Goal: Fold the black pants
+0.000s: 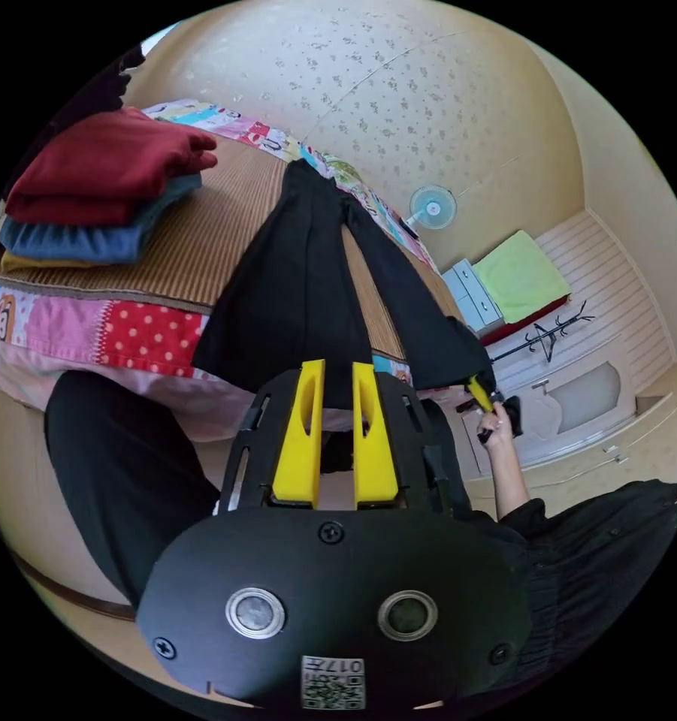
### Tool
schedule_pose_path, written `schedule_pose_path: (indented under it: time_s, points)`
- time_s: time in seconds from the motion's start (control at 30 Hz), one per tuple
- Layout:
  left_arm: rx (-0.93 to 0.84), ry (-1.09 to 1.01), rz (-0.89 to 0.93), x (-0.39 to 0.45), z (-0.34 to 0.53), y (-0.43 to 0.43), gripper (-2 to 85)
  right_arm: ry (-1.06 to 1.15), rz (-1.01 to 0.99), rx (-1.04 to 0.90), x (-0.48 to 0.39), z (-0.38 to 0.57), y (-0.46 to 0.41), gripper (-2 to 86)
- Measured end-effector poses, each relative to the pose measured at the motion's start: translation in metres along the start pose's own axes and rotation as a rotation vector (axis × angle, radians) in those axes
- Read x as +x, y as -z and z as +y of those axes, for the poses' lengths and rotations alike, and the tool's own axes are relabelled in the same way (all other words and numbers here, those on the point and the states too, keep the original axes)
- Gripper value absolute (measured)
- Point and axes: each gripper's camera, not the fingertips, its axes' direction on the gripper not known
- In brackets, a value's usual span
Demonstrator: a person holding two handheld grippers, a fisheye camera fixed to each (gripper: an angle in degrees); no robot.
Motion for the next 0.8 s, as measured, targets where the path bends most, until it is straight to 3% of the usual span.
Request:
schedule_pose_path:
  time_s: [0.13,0.27,0.4,0.47,0.63,0.73,0.8]
  points:
    - [-0.077,-0.051,0.082,0.021,-0.011,-0.033,7.0,-0.207,-0.010,-0.074,0.067,0.012,0.031,3.6]
    - [-0.217,-0.174,0.139,0.068,-0.035,-0.091,8.6,-0.270,0.053,-0.072,0.076,0.016,0.057,8.7]
    - [-0.347,-0.291,0.118,0.119,-0.056,-0.165,10.1,-0.333,0.272,-0.320,0.078,-0.013,0.053,13.5]
    - [-0.434,-0.300,0.092,0.134,-0.062,-0.201,11.0,-0.344,0.279,-0.393,0.076,-0.024,0.055,12.7]
    - [-0.551,-0.309,-0.003,0.150,-0.052,-0.265,10.4,-0.045,0.046,-0.145,0.028,-0.040,0.092,12.6]
    - [-0.490,-0.285,-0.065,0.146,-0.038,-0.268,7.9,0.012,0.098,-0.113,0.020,-0.038,0.087,13.7]
    - [-0.550,-0.235,-0.029,0.142,-0.033,-0.265,7.7,0.058,0.108,-0.115,0.019,-0.034,0.077,12.0]
